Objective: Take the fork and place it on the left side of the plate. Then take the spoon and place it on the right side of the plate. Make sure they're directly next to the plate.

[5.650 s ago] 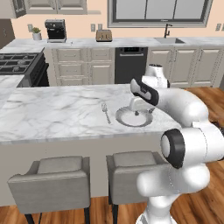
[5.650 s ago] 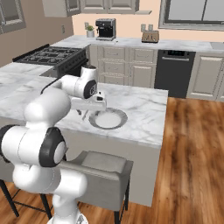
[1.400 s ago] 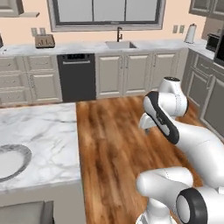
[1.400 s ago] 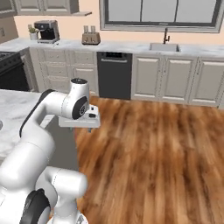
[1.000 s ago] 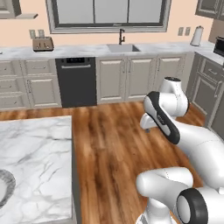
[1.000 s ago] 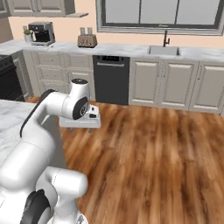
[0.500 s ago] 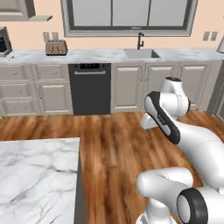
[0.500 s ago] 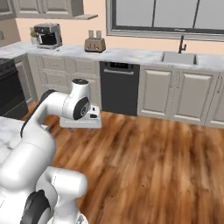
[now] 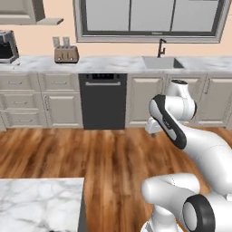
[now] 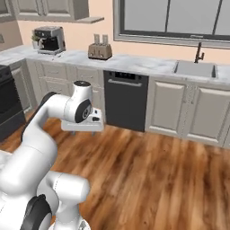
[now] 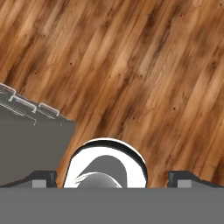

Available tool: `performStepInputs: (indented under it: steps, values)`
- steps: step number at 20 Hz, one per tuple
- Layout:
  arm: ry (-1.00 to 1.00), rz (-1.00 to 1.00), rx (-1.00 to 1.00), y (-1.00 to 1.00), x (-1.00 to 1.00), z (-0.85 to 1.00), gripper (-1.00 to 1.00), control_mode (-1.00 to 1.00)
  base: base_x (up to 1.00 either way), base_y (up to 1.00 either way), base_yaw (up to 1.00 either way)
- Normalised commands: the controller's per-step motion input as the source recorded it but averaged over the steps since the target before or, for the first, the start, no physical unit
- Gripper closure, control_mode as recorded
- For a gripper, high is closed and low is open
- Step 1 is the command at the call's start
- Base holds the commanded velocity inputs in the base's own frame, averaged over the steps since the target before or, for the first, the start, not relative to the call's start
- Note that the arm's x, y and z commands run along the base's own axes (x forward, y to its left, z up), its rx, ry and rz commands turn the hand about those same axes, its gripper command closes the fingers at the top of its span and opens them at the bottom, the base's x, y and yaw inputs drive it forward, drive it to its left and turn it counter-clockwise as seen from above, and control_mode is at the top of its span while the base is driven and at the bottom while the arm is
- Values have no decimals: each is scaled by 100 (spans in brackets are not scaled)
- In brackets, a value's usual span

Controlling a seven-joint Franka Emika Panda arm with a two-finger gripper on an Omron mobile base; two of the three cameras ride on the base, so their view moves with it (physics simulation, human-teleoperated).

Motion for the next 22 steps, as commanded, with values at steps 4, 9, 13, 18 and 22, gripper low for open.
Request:
performStepInputs:
  steps: [4,9,13,18,22]
  values:
    - [0,0,0,0,0,0,-100,100,82,-15,31]
    - [0,0,0,0,0,0,-100,100,80,-10,37]
    - [0,0,0,0,0,0,-100,100,80,-9,38]
    - [0,0,0,0,0,0,-100,100,80,-12,35]
    - [0,0,0,0,0,0,-100,100,83,-15,30]
